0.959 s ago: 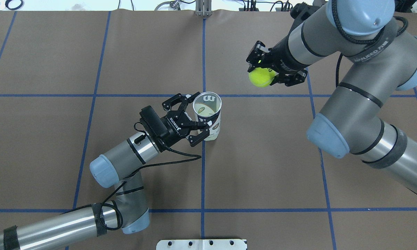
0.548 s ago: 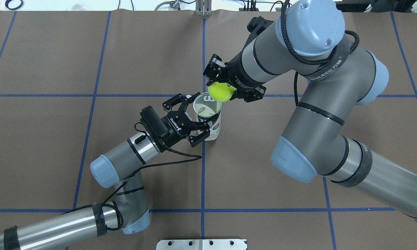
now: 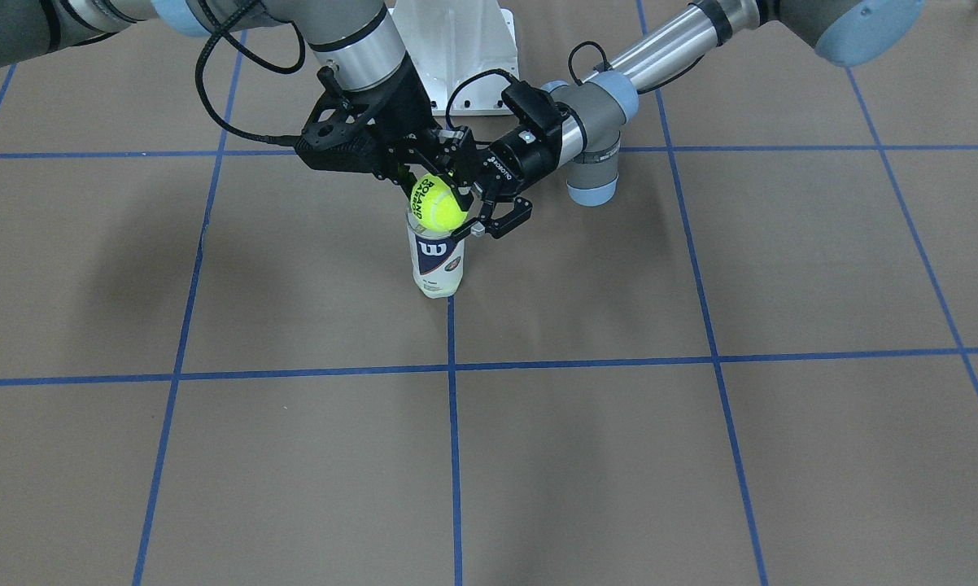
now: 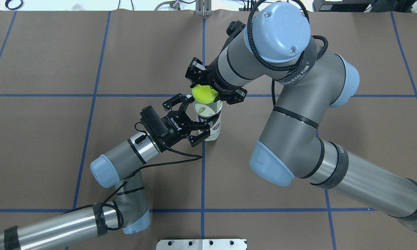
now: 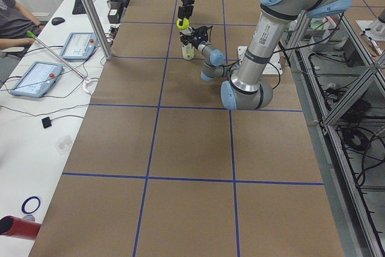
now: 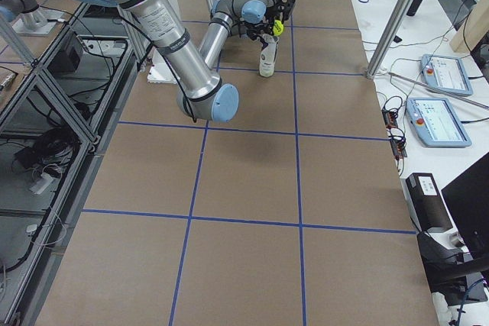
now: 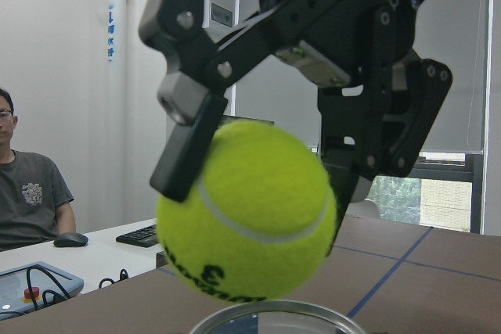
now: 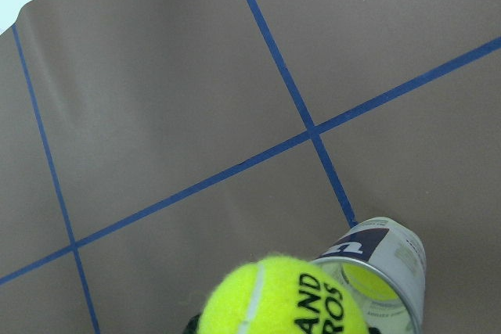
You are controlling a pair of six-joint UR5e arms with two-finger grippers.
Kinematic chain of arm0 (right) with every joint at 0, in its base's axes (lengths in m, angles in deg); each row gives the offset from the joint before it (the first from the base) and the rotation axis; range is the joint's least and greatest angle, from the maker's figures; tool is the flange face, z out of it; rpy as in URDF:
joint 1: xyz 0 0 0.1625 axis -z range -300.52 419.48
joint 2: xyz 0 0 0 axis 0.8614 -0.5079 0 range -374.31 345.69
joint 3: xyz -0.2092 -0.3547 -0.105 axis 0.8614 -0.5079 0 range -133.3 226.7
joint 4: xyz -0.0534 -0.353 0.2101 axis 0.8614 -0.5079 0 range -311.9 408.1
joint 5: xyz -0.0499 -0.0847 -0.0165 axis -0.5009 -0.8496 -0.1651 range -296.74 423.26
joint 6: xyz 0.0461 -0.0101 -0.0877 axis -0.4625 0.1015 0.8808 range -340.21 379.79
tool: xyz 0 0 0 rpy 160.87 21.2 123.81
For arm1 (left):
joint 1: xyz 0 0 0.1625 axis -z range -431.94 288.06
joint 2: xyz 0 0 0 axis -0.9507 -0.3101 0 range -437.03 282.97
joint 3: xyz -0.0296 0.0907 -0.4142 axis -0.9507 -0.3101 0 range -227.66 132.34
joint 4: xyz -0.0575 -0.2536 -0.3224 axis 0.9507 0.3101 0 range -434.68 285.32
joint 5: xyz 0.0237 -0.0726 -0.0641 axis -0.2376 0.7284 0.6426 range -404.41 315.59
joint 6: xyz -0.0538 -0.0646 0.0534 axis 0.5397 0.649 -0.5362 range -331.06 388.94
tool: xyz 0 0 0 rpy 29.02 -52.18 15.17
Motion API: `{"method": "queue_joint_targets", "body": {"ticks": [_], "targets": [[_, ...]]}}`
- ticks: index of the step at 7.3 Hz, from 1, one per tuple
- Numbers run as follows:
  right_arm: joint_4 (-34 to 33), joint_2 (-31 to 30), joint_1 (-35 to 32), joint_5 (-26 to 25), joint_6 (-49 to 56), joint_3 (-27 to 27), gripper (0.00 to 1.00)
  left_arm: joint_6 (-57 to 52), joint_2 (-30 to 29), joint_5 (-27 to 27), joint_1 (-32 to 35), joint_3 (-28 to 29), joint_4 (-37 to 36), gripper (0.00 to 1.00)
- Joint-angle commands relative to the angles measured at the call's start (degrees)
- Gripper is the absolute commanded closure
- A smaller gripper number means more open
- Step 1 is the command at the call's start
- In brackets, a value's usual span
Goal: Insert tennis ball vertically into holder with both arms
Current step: 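Carry the ball with the right gripper over the can's opening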
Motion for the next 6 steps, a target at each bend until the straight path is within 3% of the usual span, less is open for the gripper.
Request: {"method": "queue_joint_targets", "body": {"ticks": [1,6], "targets": [[0.0,-0.3,0.0,0.0,0.0,0.3,1.00,0.0,0.0,0.0,0.0,0.0,0.0,0.17],[0.0,-0.7,0.6,-0.1,0.0,0.4,1.00,0.0,-0.1,0.0,-0.1,0.1,0.0,0.16]]}}
